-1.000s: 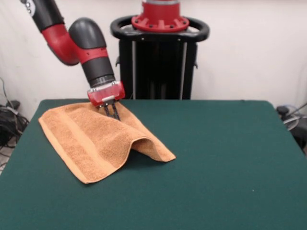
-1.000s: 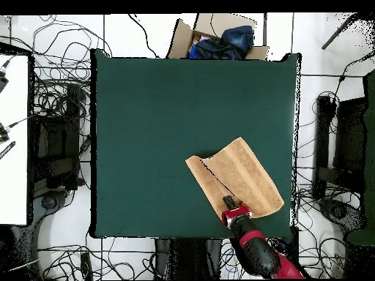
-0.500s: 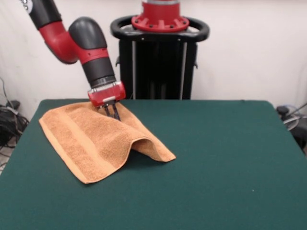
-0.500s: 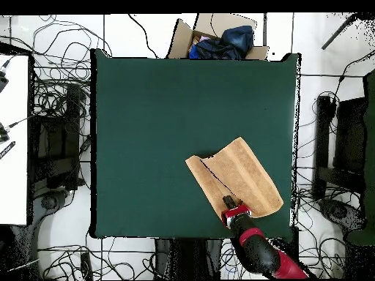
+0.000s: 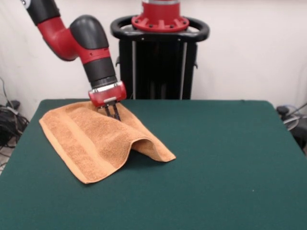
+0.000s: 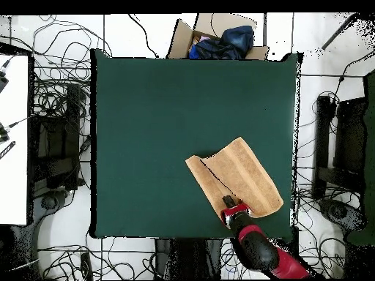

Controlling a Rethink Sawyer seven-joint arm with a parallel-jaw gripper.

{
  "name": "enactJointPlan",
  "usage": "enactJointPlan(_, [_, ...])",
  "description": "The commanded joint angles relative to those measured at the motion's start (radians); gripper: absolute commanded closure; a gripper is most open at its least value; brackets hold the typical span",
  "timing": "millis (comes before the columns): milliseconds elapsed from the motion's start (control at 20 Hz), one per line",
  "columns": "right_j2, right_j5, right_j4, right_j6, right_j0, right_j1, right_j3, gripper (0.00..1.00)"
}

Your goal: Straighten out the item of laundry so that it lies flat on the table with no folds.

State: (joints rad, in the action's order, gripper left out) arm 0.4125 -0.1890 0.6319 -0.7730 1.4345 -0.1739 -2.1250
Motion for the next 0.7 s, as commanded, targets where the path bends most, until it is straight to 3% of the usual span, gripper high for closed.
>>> enactJointPlan(50, [-0.167, 0.284, -0.127, -0.192, -0.048, 0.131, 0.189, 1.0])
enactJointPlan(700, [-0.077, 0.489, -0.305, -0.126, 0.042, 0.216, 0.136, 1.0])
